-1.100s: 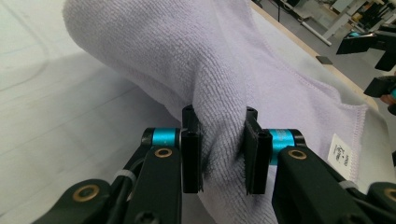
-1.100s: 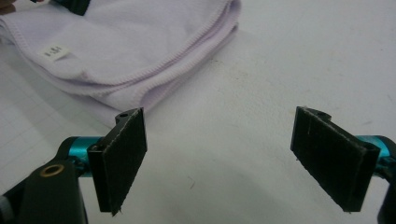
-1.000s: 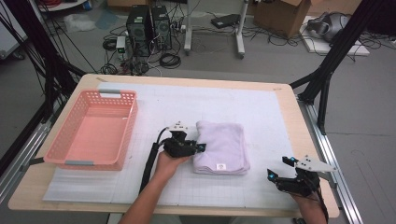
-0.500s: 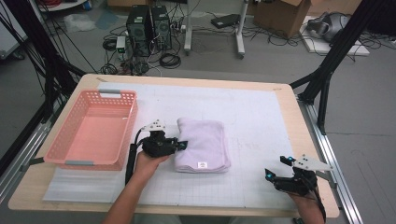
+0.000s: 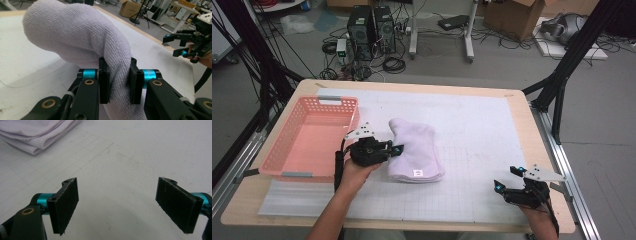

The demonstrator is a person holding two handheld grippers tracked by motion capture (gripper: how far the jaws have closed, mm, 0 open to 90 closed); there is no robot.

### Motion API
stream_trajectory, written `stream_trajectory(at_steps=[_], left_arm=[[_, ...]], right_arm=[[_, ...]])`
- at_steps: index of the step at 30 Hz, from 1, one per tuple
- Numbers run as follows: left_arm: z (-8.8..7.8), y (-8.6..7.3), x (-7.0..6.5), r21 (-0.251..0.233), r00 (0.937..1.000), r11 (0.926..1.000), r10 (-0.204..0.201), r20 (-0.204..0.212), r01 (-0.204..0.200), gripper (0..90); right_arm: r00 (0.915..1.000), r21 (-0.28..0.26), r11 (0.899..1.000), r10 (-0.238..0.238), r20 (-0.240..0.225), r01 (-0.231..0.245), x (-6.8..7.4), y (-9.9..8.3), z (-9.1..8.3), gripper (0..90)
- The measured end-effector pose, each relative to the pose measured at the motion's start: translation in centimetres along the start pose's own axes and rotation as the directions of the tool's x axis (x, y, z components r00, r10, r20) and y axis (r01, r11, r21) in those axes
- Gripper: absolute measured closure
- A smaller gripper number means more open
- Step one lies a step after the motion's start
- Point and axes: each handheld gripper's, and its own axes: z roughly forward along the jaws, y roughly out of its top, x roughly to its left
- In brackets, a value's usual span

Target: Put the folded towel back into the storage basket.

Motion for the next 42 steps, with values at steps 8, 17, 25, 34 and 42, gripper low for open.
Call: stream_trajectory(at_steps=[8, 17, 25, 34, 42], left_arm=[[-1.5, 0.8, -0.3, -0.048, 0.9975, 0.9963, 0.071, 0.002, -0.070, 75.1], [-3.2, 2.2, -1.0, -0.092, 0.9861, 0.9824, 0.165, 0.019, -0.163, 75.1], [-4.9, 3.3, -1.4, -0.160, 0.9792, 0.9679, 0.201, 0.030, -0.194, 75.2], [-6.7, 4.2, -1.0, -0.193, 0.9773, 0.9605, 0.210, 0.030, -0.200, 75.1], [-8.6, 4.9, -0.6, -0.229, 0.9758, 0.9506, 0.218, 0.014, -0.209, 75.1]], right_arm=[[1.0000, -0.002, 1.000, 0.003, -0.002, -0.003, 0.0, 0.1, 0.1, 17.5], [1.0000, -0.006, 1.000, 0.006, 0.000, -0.006, 0.1, 0.3, 0.1, 17.4], [1.0000, -0.009, 1.000, 0.005, -0.001, -0.005, 0.2, 0.4, 0.1, 17.4], [1.0000, -0.012, 1.000, 0.007, 0.002, -0.006, 0.2, 0.4, 0.1, 17.4], [0.9999, -0.014, 1.000, 0.009, 0.003, -0.009, 0.2, 0.5, 0.1, 17.5]])
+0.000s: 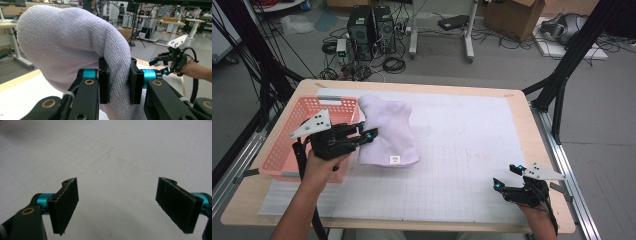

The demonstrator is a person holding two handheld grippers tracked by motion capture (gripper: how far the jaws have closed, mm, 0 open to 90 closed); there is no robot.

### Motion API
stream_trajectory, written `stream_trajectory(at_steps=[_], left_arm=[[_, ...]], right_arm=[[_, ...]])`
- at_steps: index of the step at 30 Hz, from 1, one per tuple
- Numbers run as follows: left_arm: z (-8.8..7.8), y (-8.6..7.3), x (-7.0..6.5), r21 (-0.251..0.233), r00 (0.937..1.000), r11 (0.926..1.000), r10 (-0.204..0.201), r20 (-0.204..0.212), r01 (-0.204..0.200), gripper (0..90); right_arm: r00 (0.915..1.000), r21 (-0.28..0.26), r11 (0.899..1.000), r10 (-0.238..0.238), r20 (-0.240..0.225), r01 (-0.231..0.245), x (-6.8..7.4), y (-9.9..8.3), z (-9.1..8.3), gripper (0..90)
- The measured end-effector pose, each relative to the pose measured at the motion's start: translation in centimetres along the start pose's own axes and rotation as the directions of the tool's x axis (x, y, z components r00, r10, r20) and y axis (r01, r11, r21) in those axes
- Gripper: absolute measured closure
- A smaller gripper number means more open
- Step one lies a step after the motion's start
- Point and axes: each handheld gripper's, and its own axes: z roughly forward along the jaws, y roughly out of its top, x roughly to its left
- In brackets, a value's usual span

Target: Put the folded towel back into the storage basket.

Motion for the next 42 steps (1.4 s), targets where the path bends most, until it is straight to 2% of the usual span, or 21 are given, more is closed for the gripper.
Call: stream_trajectory(at_steps=[13, 20, 26, 34, 37, 42], left_arm=[[-2.7, 1.3, 0.8, -0.038, 0.9995, 0.9992, 0.011, -0.029, -0.012, 75.1], [-4.8, 2.2, 1.5, -0.061, 0.9989, 0.9980, 0.014, -0.044, -0.016, 75.1], [-6.8, 2.5, 2.3, -0.090, 0.9973, 0.9959, -0.001, -0.073, -0.006, 75.1], [-10.1, 2.5, 3.6, -0.110, 0.9911, 0.9939, -0.007, -0.133, -0.008, 75.0], [-11.3, 2.4, 4.0, -0.134, 0.9884, 0.9910, -0.023, -0.150, 0.003, 75.0], [-12.9, 2.3, 4.8, -0.144, 0.9833, 0.9894, -0.039, -0.178, 0.013, 75.0]], right_arm=[[1.0000, 0.000, 1.000, -0.005, -0.001, 0.005, 0.1, 0.2, 0.2, 17.5], [1.0000, -0.003, 1.000, -0.008, 0.000, 0.008, 0.1, 0.3, 0.3, 17.5], [1.0000, -0.002, 1.000, -0.007, 0.002, 0.007, 0.2, 0.3, 0.3, 17.4], [1.0000, -0.005, 1.000, -0.008, 0.005, 0.008, 0.2, 0.4, 0.4, 17.5], [1.0000, -0.006, 1.000, -0.008, 0.006, 0.008, 0.2, 0.4, 0.4, 17.4], [1.0000, -0.001, 1.000, -0.009, 0.003, 0.009, 0.3, 0.4, 0.5, 17.5]])
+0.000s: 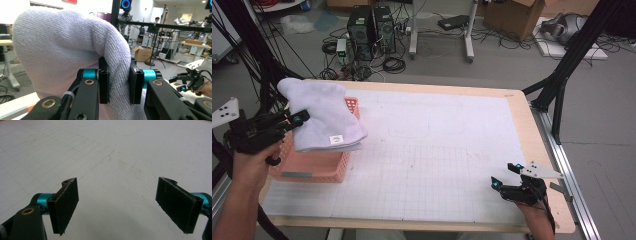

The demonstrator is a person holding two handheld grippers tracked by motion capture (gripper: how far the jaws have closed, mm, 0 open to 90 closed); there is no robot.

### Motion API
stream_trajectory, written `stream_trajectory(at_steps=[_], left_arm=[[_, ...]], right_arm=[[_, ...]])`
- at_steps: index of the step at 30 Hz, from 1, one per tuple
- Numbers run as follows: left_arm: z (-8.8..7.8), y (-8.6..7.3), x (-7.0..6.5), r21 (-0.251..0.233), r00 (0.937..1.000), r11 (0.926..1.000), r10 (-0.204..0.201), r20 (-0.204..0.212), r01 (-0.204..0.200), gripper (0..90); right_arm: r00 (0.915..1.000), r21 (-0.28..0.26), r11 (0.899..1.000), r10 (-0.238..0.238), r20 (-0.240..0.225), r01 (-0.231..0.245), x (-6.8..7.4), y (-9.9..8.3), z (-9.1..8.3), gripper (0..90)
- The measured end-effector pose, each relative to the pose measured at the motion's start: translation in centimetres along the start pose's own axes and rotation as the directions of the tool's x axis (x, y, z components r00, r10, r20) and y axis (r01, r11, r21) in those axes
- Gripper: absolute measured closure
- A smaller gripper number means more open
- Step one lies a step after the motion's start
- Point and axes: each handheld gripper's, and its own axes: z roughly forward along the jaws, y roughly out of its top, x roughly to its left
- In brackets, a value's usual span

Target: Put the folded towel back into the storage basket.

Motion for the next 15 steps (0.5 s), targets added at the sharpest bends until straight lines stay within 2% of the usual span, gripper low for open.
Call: stream_trajectory(at_steps=[7, 8, 15], left_arm=[[-1.4, 0.2, 1.2, -0.003, 0.9995, 1.0000, -0.003, -0.031, 0.003, 75.0], [-1.8, 0.2, 1.6, -0.001, 0.9990, 1.0000, -0.008, -0.045, 0.008, 75.0], [-3.2, -0.3, 3.4, -0.001, 0.9974, 0.9996, -0.027, -0.067, 0.027, 75.0]], right_arm=[[1.0000, 0.003, 1.000, 0.001, 0.000, -0.001, 0.1, 0.0, 0.1, 17.5], [1.0000, 0.003, 1.000, 0.000, 0.000, 0.000, 0.1, 0.0, 0.1, 17.5], [1.0000, 0.009, 1.000, -0.002, 0.003, 0.002, 0.2, 0.0, 0.1, 17.5]])
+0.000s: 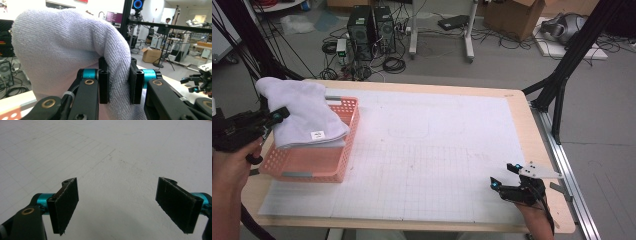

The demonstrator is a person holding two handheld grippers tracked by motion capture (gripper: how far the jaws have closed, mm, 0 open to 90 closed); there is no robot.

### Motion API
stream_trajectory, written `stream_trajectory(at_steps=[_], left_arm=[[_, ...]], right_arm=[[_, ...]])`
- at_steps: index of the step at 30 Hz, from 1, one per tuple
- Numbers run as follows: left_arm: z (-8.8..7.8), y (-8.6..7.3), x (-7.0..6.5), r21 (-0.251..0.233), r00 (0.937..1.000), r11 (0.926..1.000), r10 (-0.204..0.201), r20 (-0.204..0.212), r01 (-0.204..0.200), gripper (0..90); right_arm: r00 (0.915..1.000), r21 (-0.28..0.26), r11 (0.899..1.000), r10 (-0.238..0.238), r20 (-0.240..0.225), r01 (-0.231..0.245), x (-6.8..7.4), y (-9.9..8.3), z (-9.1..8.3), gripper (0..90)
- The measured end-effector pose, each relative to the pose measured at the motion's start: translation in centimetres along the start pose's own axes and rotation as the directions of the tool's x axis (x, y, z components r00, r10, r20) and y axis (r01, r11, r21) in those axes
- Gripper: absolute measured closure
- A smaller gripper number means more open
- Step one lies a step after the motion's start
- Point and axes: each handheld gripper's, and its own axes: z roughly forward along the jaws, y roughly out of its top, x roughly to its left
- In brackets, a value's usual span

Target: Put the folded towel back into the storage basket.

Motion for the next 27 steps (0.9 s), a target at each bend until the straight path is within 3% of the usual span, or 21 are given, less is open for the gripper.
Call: stream_trajectory(at_steps=[11, 27], left_arm=[[-1.5, -2.6, 2.2, 0.013, 0.9974, 0.9987, -0.048, -0.053, 0.049, 75.0], [-0.4, -6.0, 3.3, 0.108, 0.9927, 0.9890, -0.093, -0.077, 0.101, 74.5]], right_arm=[[1.0000, 0.009, 1.000, -0.004, 0.009, 0.004, 0.1, -0.1, 0.1, 17.5], [0.9999, 0.016, 1.000, -0.002, 0.010, 0.002, 0.2, -0.1, 0.1, 17.5]])
